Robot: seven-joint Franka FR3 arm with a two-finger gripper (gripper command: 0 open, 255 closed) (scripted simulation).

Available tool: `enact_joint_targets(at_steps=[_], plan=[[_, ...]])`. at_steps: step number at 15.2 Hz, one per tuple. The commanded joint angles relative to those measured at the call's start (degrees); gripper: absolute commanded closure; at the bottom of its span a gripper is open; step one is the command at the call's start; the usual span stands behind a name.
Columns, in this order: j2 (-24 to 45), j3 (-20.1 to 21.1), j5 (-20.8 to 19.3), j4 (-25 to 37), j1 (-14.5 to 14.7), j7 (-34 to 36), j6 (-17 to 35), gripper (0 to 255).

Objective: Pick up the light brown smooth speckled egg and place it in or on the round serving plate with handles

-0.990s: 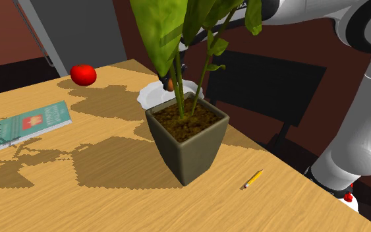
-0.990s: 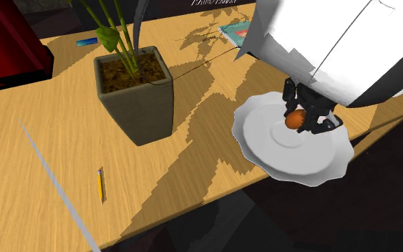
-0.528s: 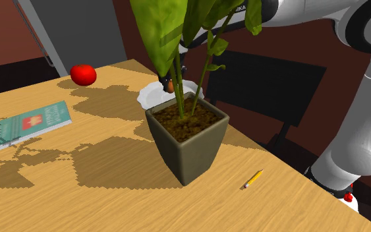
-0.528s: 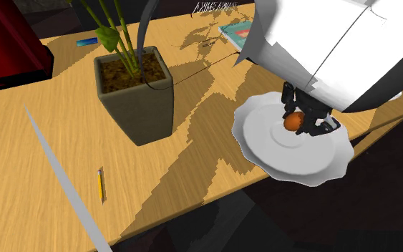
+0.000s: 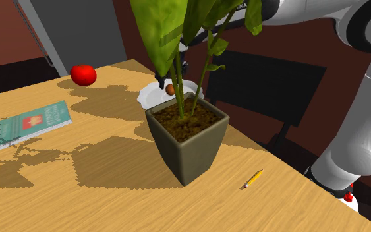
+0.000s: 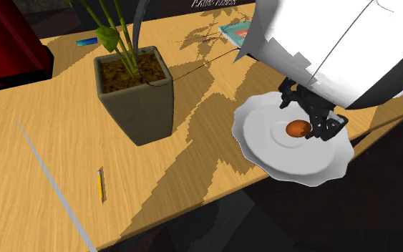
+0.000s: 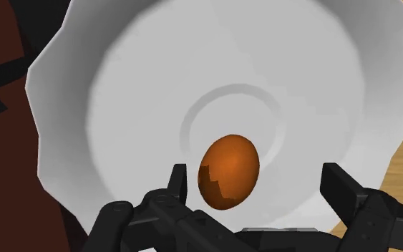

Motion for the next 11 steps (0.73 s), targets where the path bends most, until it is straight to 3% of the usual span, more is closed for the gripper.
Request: enact_joint_targets(at_steps=[1,3,11], plan=[[-1.03,-0.02,0.42,1.54,-0.28,-0.24,-2.53,0],[-1.97,-0.08,0.81,3.75,-0.56,-0.47,-5.63,0],[-1.97,-0.08,0.81,3.75,-0.56,-0.47,-5.63,0]])
